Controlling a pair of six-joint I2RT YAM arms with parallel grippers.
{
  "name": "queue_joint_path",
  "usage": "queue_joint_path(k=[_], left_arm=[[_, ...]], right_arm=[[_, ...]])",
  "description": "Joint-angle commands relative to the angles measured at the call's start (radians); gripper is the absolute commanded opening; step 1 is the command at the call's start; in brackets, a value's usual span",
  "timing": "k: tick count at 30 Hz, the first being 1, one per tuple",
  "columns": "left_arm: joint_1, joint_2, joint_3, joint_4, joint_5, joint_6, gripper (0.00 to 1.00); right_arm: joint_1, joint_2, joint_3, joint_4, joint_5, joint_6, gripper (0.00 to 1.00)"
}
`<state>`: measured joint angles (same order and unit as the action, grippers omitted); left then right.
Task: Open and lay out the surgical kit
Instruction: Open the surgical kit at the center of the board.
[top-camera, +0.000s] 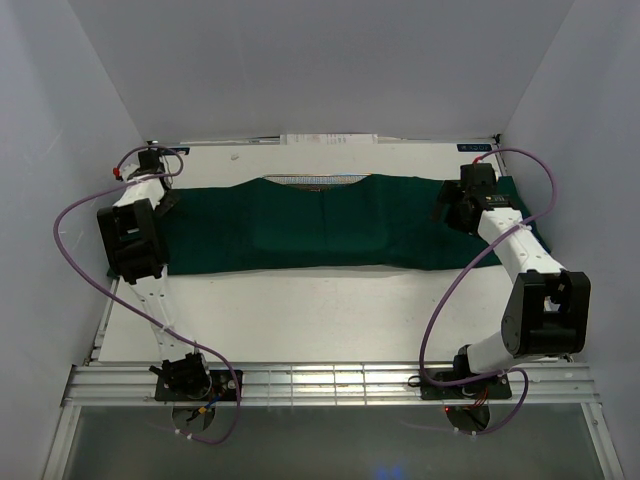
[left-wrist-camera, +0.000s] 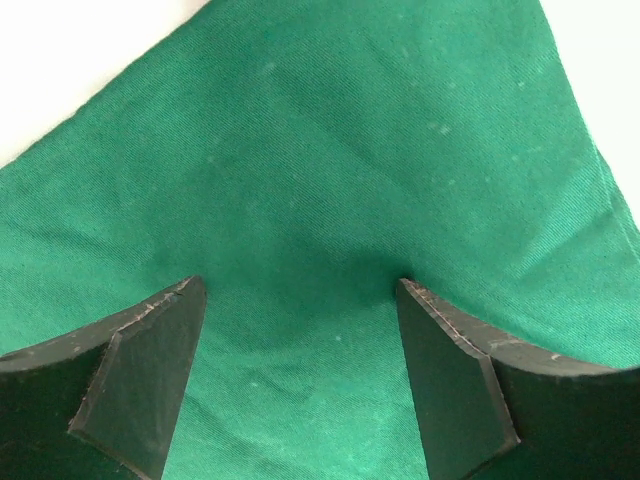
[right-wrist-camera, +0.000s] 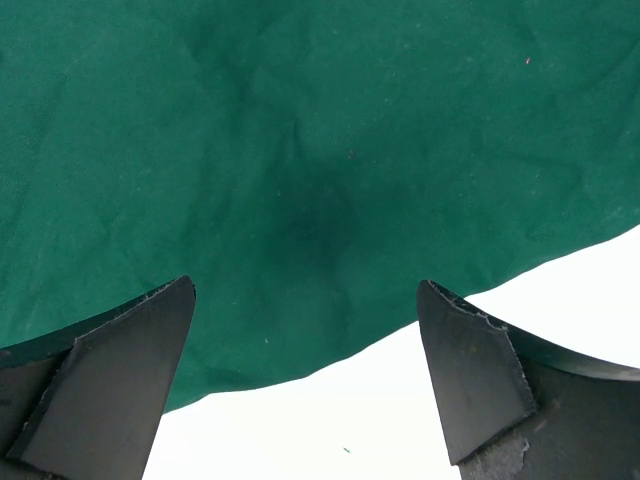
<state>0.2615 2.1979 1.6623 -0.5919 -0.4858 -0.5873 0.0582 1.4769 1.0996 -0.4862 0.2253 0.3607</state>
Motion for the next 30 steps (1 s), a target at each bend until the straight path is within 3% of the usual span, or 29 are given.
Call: queue_joint_path(k=[1,30], left_arm=[[0.036,0.037,-0.001,-0.031,-0.066,0.026,0.87],[0.079,0.08,0.073,0.006,-0.062,0.138,0.87]], right_arm=[[-0.006,0.006,0.032,0.034,0.003,0.014,0.97],[-0.046,0.048,-0.055,0.032,-0.01,0.144,0.98]])
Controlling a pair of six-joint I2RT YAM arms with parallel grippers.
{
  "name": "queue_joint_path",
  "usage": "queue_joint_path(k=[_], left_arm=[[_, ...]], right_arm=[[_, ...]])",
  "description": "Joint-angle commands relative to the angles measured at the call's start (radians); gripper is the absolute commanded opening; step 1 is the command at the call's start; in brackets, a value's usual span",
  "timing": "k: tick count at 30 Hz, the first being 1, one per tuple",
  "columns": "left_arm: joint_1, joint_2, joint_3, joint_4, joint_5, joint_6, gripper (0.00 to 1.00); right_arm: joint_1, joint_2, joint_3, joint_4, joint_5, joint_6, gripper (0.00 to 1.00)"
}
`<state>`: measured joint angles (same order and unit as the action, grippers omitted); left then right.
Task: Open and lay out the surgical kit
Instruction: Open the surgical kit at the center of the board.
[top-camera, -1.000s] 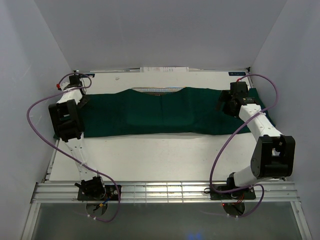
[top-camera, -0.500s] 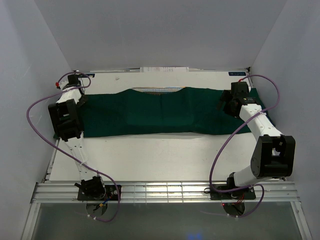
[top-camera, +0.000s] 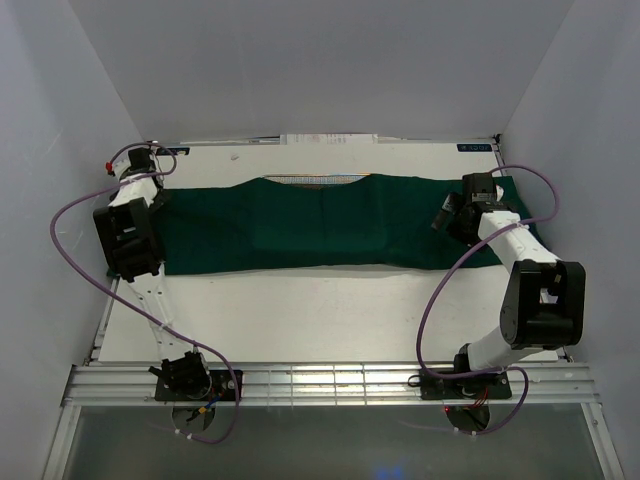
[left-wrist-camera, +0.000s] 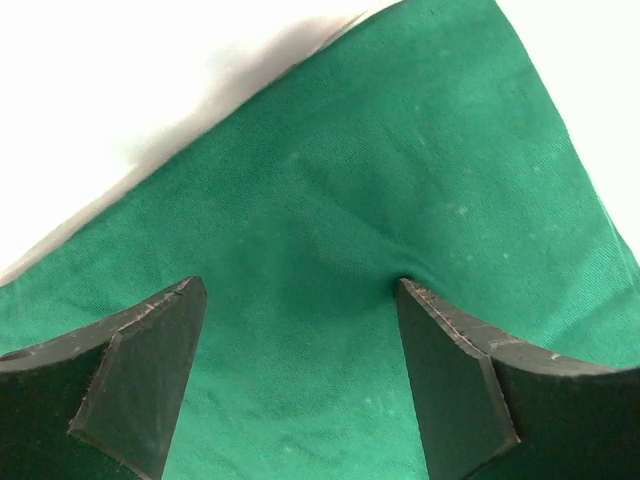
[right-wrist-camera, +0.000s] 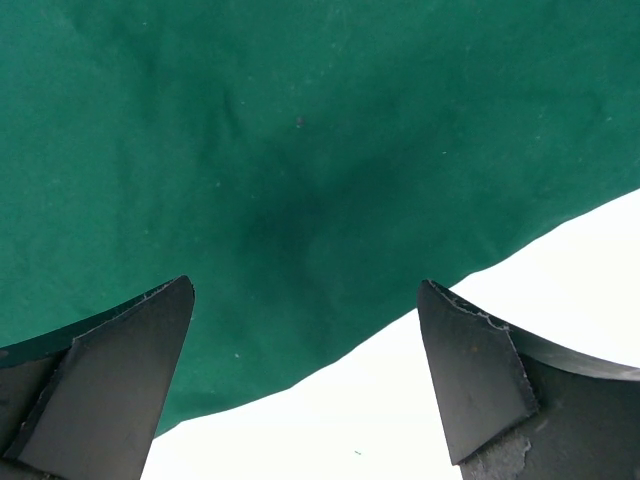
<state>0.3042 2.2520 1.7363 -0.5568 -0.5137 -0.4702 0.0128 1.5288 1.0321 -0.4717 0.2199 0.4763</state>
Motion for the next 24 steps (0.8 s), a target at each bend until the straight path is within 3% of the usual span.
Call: queue_joint_path(k=[1,10,16,24], left_arm=[[0.035,0.027,-0.001,-0.028,-0.035,0.021,0.87],[0.038,0.024,0.02,-0.026,-0.025,0.036,0.89],[0.035,-0.061,0.077,-0.083,0.02,-0.024,0.98],[-0.02,-0.155,0.141,-0.14,0.093,-0.09,0.98]], right_arm=[[-0.001,-0.002,0.016,0.018,-0.005,0.031,0.98],[-0.001,-0.004,0.017,0.013,-0.011,0.054,0.99],[-0.001,-0.013,0.071,-0.001,0.006,0.044,0.99],[-0.001,0.002,0.152,0.001,-0.001,0.01,0.99]])
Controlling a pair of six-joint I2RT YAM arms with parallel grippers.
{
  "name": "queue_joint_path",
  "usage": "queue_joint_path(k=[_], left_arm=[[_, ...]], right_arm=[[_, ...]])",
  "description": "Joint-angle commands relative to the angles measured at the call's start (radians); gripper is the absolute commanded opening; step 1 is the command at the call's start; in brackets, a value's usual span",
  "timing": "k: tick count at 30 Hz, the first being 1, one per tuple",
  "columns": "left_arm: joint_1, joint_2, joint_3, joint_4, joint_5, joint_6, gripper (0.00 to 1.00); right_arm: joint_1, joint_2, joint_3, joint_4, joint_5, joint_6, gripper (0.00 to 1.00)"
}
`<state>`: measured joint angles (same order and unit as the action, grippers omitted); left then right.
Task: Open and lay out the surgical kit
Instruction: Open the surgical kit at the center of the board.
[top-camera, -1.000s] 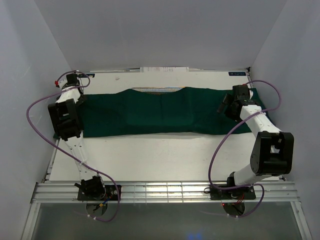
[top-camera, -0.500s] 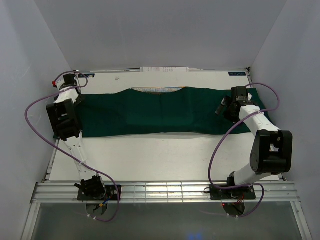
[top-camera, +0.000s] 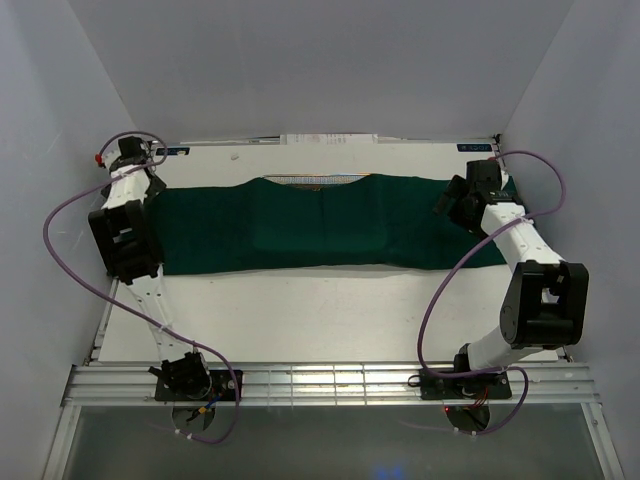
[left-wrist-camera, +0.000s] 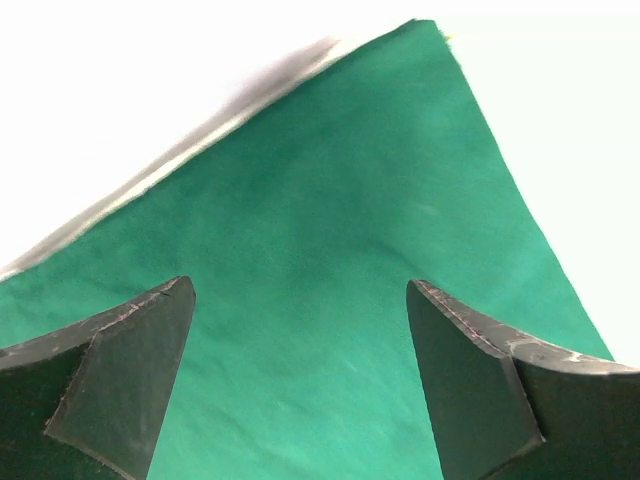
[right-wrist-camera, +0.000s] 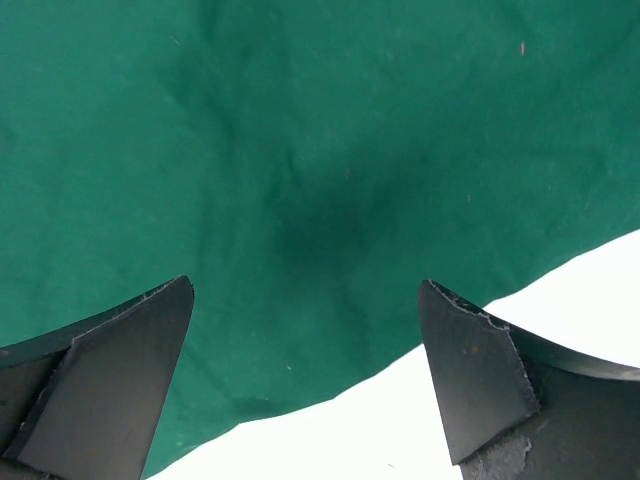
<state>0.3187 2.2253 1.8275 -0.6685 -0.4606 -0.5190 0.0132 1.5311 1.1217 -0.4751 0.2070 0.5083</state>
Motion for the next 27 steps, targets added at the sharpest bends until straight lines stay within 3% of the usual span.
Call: queue_joint_path(k=[1,8,16,27], left_arm=[[-0.056,-0.134,0.064,-0.034,0.068,-0.048,0.98],[-0.204,-0.092,0.167,-0.071,0.124,-0.101,0.98],[-0.335,0.033,0.297,-0.095,0.163,-0.124,0.87],[-0.388,0.117,0.319,-0.095,0.194,-0.092,0.8]], right_arm=[[-0.001,0.009,0.072,0.006,0.012,-0.033,0.99],[-0.001,0.052,0.127,0.01,0.005,-0.068,0.99],[-0.001,0.064,0.121,0.033,-0.041,-0.111,0.99],[0.005,0.055,0.064,0.059,-0.086,-0.143,0.99]])
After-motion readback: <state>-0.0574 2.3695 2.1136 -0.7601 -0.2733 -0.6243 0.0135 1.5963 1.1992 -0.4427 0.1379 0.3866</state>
